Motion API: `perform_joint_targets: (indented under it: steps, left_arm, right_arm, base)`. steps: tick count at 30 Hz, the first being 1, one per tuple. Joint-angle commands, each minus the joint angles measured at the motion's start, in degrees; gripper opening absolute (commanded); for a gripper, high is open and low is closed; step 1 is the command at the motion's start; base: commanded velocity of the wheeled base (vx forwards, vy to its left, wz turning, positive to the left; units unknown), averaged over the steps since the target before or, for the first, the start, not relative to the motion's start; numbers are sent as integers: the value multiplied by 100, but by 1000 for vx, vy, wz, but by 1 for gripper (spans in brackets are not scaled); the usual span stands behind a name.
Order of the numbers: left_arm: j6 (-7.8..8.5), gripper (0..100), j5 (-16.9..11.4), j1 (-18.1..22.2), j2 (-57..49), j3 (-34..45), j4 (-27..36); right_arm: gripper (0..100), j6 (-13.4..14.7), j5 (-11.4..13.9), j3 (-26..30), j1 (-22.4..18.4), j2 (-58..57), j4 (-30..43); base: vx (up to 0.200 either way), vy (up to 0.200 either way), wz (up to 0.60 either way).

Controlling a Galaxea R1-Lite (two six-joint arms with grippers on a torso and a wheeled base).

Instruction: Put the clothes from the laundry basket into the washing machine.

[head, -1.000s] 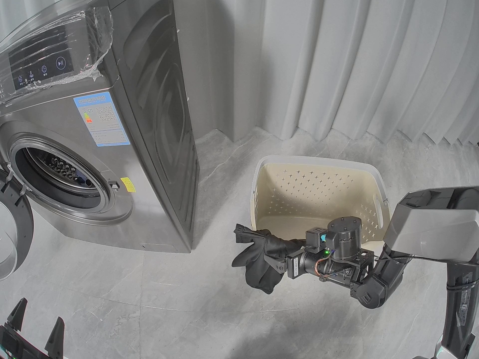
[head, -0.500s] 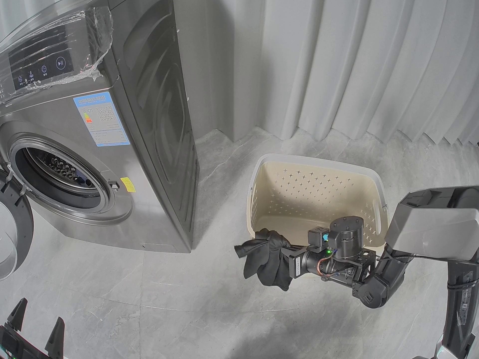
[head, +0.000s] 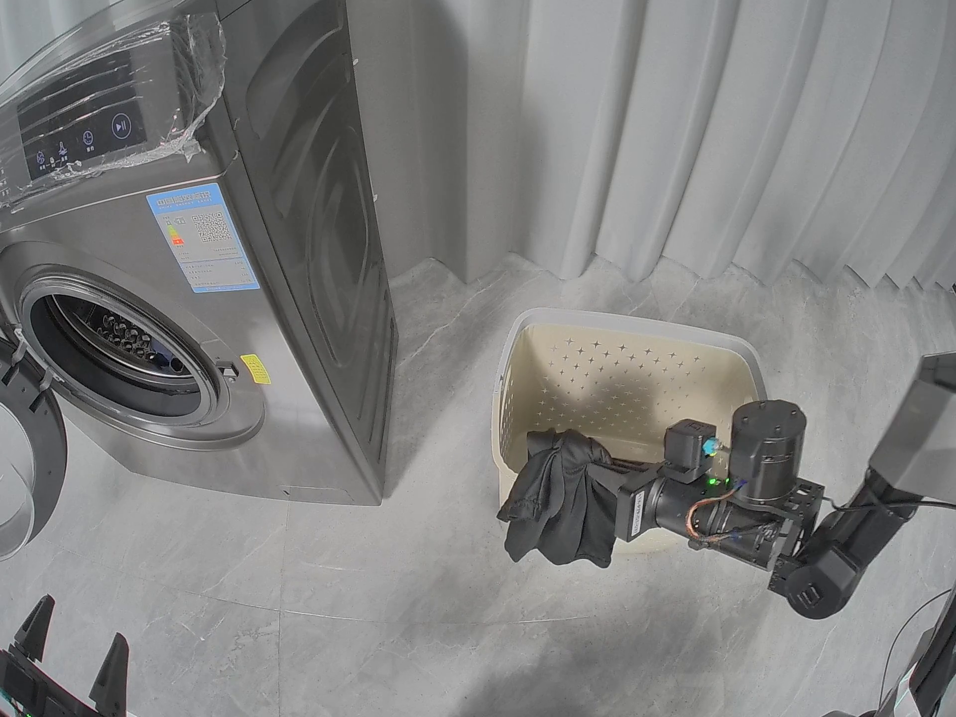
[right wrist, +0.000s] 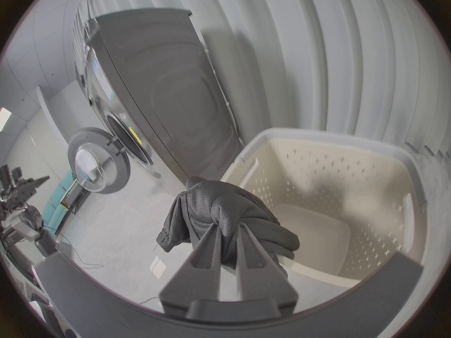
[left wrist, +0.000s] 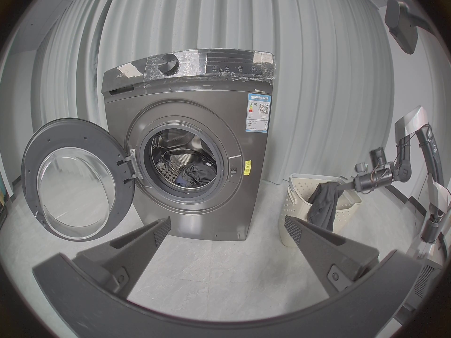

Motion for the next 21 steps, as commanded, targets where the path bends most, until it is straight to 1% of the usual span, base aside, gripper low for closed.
perform_joint_targets:
  steps: [1, 2, 3, 6, 8, 11, 15, 21]
  left_arm:
    - [7, 100, 1, 0, -66, 92, -1]
    - [7, 100, 1, 0, -66, 92, -1]
    - [7, 100, 1, 0, -66, 92, -1]
    - [-2, 100, 1, 0, -66, 101, -1]
    - [-19, 100, 1, 0, -66, 92, -1]
    - [-11, 100, 10, 0, -66, 101, -1]
    - [-19, 100, 10, 0, -66, 101, -1]
    - [-28, 100, 10, 0, -66, 92, -1]
  right_arm:
    - [0, 36, -51, 312, 283, -1384, -185]
    - [0, 36, -51, 312, 292, -1410, -185]
    - [0, 36, -59, 295, 371, -1753, -193]
    - [0, 27, -59, 224, 485, -2280, -70]
    - [0, 19, -59, 198, 494, -2386, -18]
    - [0, 10, -59, 128, 565, -2948, 343]
    - [0, 10, -68, 49, 565, -3353, 650]
    - [0, 10, -77, 92, 565, -3476, 765]
  base:
    - [0, 0, 0]
    - [0, 0, 0]
    - [0, 0, 0]
    - [0, 0, 0]
    - [0, 0, 0]
    - [0, 0, 0]
    - [0, 0, 0]
    - [-200, 0, 0]
